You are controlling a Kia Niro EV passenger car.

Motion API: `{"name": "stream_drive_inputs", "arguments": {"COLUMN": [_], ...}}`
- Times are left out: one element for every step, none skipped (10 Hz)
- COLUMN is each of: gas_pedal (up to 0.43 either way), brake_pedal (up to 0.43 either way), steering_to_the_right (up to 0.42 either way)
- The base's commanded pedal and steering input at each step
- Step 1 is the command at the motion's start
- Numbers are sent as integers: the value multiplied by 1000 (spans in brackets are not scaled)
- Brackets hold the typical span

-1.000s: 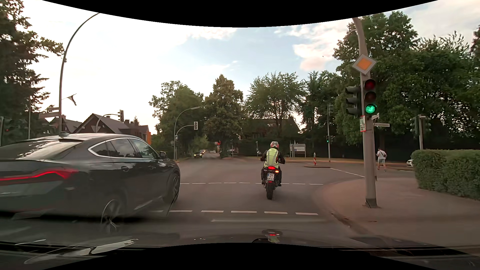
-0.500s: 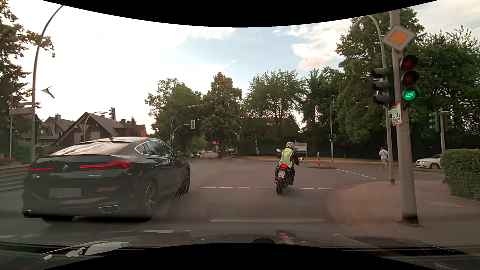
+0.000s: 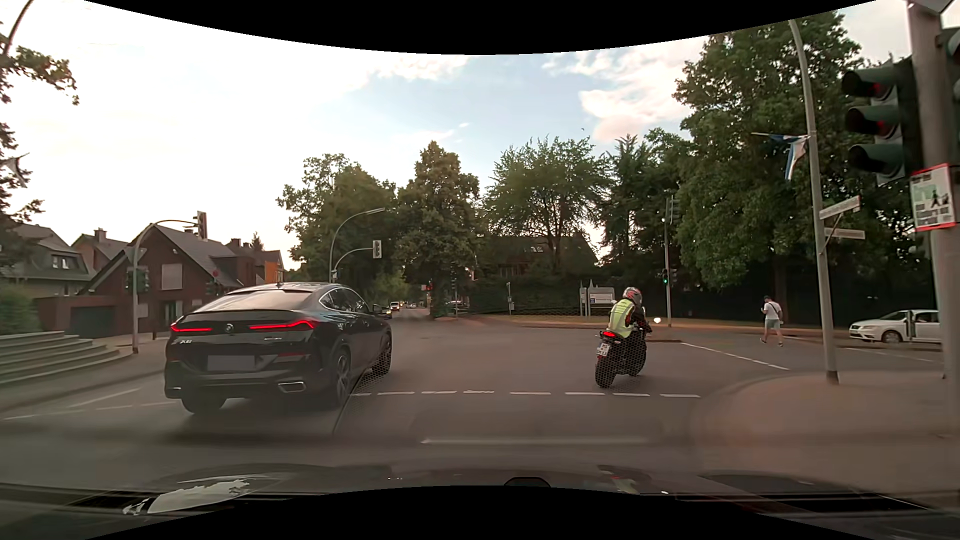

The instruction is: Follow the waypoints while adhering to traffic rules and regulations

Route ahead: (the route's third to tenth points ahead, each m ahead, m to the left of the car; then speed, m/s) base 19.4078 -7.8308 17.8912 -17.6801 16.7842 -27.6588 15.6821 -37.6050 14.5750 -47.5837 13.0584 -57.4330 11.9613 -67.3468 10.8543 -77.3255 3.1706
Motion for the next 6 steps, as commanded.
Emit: {"name": "stream_drive_inputs", "arguments": {"gas_pedal": [98,98,98,98,87,79], "brake_pedal": [0,0,0,0,0,0], "steering_to_the_right": [45,51,56,60,67,76]}}
